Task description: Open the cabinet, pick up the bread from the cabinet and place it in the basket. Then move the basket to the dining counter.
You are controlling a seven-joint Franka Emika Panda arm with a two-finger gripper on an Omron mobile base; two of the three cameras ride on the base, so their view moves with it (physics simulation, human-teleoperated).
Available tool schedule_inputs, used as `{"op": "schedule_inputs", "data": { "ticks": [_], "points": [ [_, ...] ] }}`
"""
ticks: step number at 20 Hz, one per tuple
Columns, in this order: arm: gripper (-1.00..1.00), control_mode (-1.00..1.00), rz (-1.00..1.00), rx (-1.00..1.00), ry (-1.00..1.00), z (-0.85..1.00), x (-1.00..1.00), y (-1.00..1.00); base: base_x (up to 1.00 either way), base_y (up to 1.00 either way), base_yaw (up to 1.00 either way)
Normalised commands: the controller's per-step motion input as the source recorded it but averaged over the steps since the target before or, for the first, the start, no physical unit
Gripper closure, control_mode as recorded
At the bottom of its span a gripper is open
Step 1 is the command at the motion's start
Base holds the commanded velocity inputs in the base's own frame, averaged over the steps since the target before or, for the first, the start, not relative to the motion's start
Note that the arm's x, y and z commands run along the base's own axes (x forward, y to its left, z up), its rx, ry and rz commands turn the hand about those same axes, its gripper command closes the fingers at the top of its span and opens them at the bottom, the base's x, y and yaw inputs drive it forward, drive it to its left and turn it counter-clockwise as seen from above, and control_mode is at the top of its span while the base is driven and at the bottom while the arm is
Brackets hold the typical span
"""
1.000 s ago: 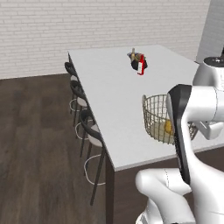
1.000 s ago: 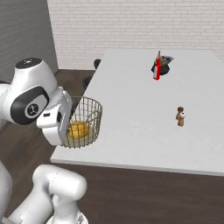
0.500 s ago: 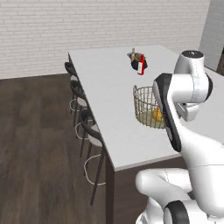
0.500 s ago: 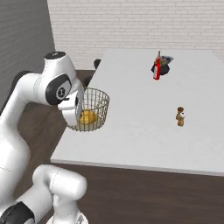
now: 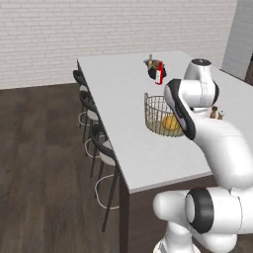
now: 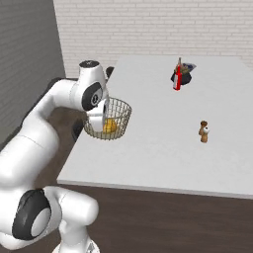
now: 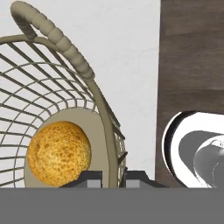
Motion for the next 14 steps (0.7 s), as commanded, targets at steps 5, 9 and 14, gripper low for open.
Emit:
{"op": "schedule_inputs", "data": {
  "ticks": [5,9,14],
  "points": [
    [1.00,-1.00,0.00,0.00,0.01,-0.49,0.99,0.05,0.00,0.00,0.00],
    [1.00,-1.00,0.00,-0.04,0.00,-0.71,0.88,0.33,0.00,0.00,0.00],
    [1.00,-1.00,0.00,-0.01,0.00,-0.57,0.82,0.31,0.00,0.00,0.00]
  ]
}}
